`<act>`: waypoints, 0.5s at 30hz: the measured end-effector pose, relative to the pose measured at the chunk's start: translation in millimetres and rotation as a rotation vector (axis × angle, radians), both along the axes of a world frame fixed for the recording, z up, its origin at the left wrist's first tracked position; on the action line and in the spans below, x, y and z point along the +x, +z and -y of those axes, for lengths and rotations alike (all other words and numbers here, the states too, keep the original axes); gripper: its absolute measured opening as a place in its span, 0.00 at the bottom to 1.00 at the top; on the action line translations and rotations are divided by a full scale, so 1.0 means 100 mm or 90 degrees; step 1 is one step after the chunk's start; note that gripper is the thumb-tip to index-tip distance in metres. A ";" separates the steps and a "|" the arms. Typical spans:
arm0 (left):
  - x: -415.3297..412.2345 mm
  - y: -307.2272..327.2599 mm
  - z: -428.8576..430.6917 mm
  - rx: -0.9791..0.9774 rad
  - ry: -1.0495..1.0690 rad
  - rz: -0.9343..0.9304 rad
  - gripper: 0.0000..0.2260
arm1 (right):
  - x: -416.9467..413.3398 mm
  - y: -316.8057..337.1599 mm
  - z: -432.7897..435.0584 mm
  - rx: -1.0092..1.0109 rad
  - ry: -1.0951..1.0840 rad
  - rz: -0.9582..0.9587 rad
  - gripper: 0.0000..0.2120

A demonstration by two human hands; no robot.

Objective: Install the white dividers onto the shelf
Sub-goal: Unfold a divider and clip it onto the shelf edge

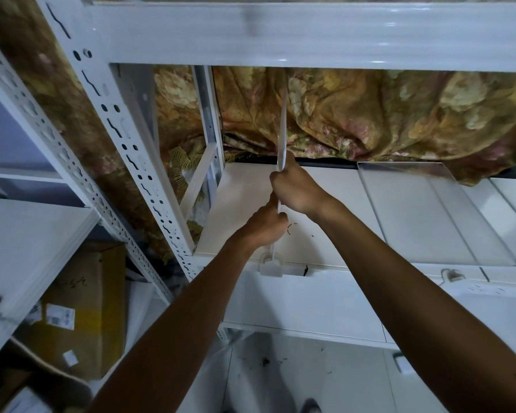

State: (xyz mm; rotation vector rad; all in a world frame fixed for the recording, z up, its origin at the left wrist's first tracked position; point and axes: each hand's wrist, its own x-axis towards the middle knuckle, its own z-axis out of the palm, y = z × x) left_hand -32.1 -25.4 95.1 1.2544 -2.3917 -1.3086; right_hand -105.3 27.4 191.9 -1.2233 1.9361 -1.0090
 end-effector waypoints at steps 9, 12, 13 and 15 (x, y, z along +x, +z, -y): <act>0.02 -0.09 0.03 -0.028 0.011 0.007 0.19 | 0.02 -0.07 0.02 -0.003 0.014 -0.036 0.27; 0.03 -0.06 0.02 -0.034 0.006 0.020 0.20 | 0.01 -0.05 0.03 0.004 0.022 -0.045 0.25; 0.04 -0.03 0.02 -0.028 0.004 0.023 0.21 | 0.01 -0.04 0.05 0.006 0.023 -0.047 0.24; 0.06 0.00 -0.01 -0.016 0.000 0.026 0.22 | 0.00 -0.04 0.06 0.011 0.023 -0.052 0.21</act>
